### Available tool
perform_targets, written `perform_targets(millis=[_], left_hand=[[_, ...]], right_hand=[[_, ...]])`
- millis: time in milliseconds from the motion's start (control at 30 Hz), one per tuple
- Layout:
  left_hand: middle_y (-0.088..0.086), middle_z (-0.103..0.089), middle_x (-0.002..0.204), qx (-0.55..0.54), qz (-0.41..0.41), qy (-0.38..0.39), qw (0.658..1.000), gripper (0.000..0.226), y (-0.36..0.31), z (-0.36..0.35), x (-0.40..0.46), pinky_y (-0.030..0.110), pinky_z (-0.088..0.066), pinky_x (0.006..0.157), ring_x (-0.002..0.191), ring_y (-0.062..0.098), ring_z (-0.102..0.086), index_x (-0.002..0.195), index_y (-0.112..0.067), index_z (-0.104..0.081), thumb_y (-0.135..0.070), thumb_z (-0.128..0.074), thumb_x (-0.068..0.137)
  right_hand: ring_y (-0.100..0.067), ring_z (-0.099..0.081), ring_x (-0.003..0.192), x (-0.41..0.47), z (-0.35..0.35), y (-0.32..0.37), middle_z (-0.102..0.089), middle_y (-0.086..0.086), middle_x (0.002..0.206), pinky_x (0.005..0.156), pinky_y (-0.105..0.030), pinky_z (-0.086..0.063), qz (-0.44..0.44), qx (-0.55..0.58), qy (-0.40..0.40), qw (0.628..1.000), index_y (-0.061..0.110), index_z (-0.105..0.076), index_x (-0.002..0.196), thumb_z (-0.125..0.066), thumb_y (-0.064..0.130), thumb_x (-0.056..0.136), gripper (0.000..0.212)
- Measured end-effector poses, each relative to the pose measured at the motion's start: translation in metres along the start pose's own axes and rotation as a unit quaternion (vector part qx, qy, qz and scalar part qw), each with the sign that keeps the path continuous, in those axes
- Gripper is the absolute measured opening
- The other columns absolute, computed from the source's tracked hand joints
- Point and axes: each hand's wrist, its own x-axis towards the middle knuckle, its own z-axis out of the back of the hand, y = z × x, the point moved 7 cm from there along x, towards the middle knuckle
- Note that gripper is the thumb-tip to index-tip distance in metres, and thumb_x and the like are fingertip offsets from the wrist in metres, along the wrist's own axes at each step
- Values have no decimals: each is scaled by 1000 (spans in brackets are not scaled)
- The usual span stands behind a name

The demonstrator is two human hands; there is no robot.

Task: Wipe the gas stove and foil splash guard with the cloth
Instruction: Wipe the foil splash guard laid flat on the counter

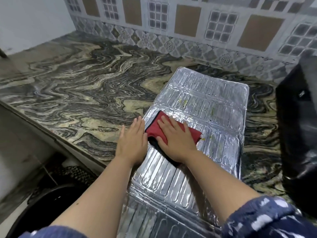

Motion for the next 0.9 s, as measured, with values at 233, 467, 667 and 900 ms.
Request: perform_targets(millis=[233, 467, 667, 900], left_hand=[[-6, 5, 160, 9, 2, 0, 1000, 58, 3, -7, 1, 41, 2, 121, 147, 8, 5, 152, -17, 0, -40, -9, 99], [-5, 6, 160, 34, 14, 4, 999, 58, 3, -7, 2, 42, 0, 121, 147, 10, 4, 152, -17, 1, -40, -10, 100], [-4, 4, 160, 38, 10, 13, 999, 56, -1, -5, 3, 44, 0, 118, 148, 12, 3, 151, -19, -1, -40, -12, 101], [-2, 5, 161, 24, -7, 39, 999, 55, 0, -5, 1, 47, 2, 119, 148, 13, 5, 152, -19, -1, -35, -14, 101]], right_hand=[[-14, 3, 148, 68, 14, -36, 0, 8, 161, 117, -54, 7, -6, -16, -2, 1000, 30, -8, 152, -16, 56, 96, 62], [-17, 5, 148, 44, 25, -105, 2, 5, 162, 116, -57, 7, -147, -23, -21, 989, 25, -7, 153, -13, 53, 97, 62], [-16, 8, 148, -17, 26, -127, 3, 3, 162, 117, -54, 7, -200, -24, -23, 979, 22, -6, 153, -14, 53, 97, 64], [-16, 17, 147, -65, 18, -80, 11, 6, 161, 116, -53, 12, -156, -8, 6, 988, 28, 1, 152, -12, 52, 98, 61]])
